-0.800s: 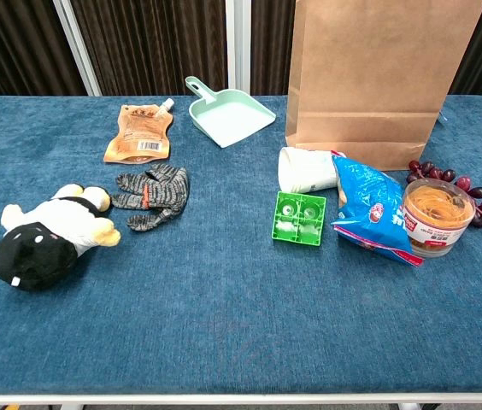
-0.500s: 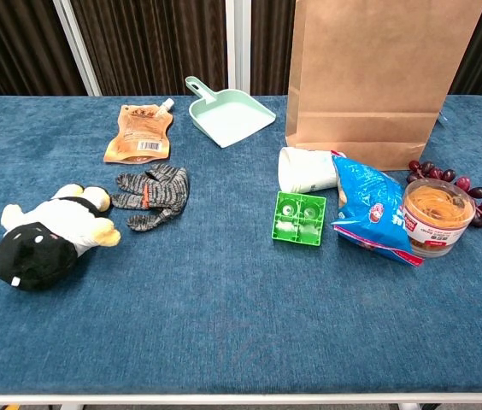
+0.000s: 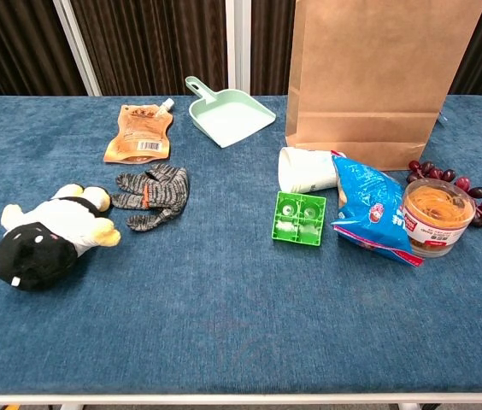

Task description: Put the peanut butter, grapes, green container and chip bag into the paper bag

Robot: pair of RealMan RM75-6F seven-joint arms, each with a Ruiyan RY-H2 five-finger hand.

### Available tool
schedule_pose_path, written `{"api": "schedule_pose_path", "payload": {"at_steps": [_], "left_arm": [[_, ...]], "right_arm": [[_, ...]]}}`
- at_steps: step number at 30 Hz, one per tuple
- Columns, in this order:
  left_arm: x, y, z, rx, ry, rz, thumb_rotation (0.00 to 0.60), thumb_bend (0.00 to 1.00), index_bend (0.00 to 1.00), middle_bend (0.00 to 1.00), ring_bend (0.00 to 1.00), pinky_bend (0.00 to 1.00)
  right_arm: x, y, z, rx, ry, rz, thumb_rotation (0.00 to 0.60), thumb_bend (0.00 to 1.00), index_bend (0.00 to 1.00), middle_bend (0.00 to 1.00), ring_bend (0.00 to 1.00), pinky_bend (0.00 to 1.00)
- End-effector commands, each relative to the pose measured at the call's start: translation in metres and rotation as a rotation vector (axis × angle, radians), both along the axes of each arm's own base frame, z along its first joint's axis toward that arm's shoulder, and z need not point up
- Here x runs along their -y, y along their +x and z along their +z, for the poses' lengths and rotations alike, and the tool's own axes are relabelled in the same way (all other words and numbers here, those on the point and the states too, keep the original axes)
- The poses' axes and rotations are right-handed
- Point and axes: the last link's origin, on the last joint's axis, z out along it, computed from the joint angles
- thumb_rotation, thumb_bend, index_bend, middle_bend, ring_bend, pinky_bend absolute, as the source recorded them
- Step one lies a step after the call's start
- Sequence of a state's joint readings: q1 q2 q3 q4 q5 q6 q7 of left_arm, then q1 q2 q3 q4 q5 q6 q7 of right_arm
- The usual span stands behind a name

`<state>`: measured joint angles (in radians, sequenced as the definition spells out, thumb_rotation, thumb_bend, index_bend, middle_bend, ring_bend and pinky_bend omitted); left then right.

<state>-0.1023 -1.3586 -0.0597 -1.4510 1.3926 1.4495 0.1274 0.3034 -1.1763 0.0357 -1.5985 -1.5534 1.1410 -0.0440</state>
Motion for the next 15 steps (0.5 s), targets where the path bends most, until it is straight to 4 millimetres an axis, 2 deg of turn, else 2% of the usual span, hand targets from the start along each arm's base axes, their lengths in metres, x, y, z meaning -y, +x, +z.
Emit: {"api": "schedule_pose_path", "payload": {"at_steps": [1,7,15], "left_arm": [[0.002,-0.003,-0.001,0.003,-0.004,0.017,0.6,0.08,0.35,0.34,0.26,0.28],[0.004,-0.007,0.0,0.006,-0.007,0.034,0.6,0.08,0.35,0.34,0.26,0.28],[0.002,-0.008,-0.001,0.008,-0.013,0.037,0.6,0.08,0.35,0.34,0.26,0.28]], "right_arm": [[0.03,0.019,-0.025,-0.069,0.06,0.035,0.6,0.06,0.02,0.21,0.09,0.26],[0.044,0.028,-0.048,-0.159,0.11,0.063,0.6,0.11,0.02,0.22,0.09,0.26],[0.053,0.026,-0.061,-0.187,0.12,0.049,0.6,0.12,0.02,0.21,0.09,0.26]]}}
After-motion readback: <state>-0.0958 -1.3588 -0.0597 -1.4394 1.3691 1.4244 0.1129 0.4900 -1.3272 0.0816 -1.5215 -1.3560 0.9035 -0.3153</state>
